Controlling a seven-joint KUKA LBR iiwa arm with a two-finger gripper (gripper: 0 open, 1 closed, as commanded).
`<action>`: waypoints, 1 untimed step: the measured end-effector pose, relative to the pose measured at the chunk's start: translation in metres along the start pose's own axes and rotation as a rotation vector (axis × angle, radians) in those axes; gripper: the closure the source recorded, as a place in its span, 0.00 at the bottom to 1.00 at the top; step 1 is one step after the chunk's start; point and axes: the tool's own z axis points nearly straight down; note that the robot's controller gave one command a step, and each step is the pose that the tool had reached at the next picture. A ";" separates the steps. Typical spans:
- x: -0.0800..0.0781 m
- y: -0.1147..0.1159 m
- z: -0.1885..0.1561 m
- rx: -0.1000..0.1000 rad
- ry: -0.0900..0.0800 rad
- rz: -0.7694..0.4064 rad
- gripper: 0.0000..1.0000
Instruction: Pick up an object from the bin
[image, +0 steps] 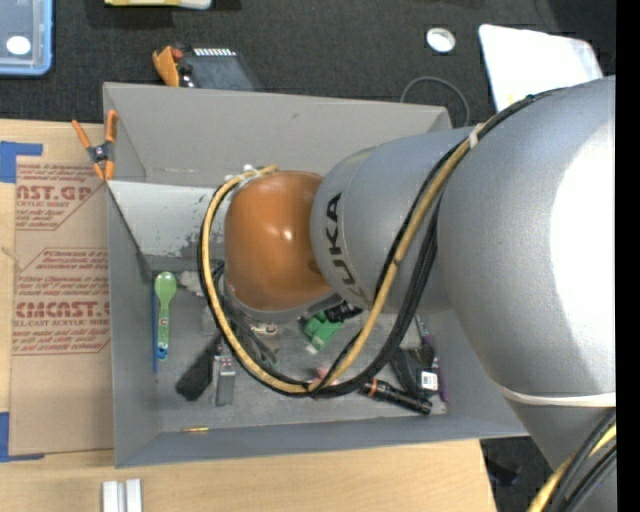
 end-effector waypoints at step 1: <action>0.000 0.000 0.000 0.000 0.000 0.000 0.00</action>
Offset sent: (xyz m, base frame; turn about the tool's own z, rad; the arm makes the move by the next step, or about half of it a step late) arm 0.0553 -0.0371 -0.0713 -0.1631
